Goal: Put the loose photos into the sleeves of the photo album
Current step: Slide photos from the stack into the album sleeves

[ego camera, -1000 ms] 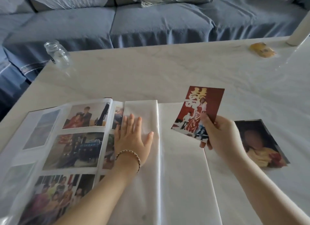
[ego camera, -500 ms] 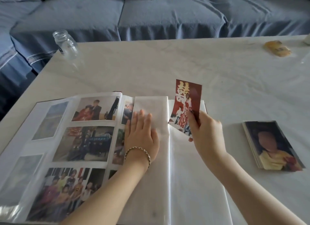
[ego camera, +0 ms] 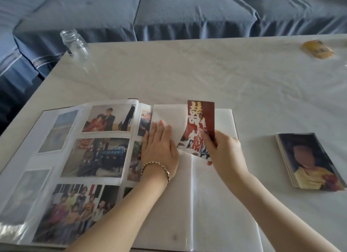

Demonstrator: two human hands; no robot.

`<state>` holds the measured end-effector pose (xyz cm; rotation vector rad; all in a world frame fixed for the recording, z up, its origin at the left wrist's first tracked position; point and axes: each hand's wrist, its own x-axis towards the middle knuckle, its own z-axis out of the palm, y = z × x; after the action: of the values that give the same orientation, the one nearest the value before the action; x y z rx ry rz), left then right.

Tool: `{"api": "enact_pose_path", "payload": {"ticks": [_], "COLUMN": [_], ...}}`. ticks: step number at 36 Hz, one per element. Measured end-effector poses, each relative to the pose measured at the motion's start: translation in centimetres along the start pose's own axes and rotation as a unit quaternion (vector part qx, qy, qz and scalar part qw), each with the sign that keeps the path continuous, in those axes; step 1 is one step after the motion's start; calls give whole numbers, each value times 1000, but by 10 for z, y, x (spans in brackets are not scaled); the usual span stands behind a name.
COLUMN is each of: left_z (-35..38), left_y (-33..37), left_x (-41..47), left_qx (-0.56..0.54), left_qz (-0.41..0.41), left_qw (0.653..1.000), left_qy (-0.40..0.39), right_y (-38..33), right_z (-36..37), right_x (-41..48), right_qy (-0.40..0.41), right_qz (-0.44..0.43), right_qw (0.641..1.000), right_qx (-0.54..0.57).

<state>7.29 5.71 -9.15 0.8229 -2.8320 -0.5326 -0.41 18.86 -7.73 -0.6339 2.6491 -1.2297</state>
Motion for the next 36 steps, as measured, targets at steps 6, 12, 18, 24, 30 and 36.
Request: {"api": "enact_pose_path", "payload": {"ticks": [6, 12, 18, 24, 30, 36], "left_z": [0, 0, 0, 0, -1, -17], "left_y": [0, 0, 0, 0, -3, -9], "left_x": [-1, -1, -1, 0, -1, -2], "left_qx": [-31, -41, -39, -37, -86, 13], "left_qz": [-1, -1, -5, -9, -17, 58], "left_qw": [999, 999, 999, 999, 996, 992], "left_qy": [11, 16, 7, -5, 20, -108], "right_y": [5, 10, 2, -16, -18, -3], "right_z": [3, -1, 0, 8, 3, -5], "right_x": [10, 23, 31, 43, 38, 31], "right_qy": [-55, -112, -151, -231, -191, -117], "right_qz": [104, 178, 165, 93, 83, 101], "right_qw": [991, 973, 972, 968, 978, 986], "right_qx": [66, 92, 78, -7, -7, 53]}}
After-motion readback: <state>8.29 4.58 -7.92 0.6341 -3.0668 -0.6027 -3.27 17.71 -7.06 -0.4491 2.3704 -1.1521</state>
